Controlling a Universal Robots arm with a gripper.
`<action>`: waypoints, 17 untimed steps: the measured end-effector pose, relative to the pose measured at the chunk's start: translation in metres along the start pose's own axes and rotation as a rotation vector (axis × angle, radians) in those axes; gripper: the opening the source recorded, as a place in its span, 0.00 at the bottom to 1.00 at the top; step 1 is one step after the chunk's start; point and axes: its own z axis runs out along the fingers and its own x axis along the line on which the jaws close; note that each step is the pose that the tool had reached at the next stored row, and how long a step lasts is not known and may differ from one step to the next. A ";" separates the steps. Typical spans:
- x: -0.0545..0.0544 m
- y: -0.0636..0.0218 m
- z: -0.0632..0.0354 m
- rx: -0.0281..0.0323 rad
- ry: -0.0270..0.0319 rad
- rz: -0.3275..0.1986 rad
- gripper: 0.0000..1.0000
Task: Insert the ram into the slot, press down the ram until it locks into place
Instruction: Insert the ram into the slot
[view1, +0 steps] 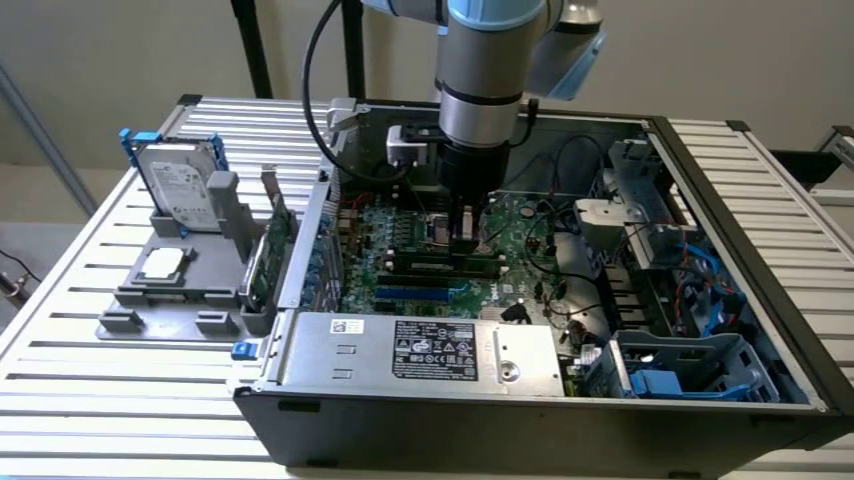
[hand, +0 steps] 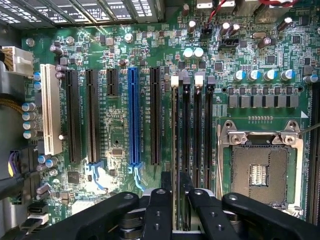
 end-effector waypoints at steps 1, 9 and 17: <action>0.000 0.0000 -0.0005 -0.0002 -0.0016 0.000 0.21; 0.001 0.0029 -0.0141 -0.0019 -0.0116 0.000 0.21; 0.002 0.0071 -0.0160 -0.0020 -0.0132 0.000 0.11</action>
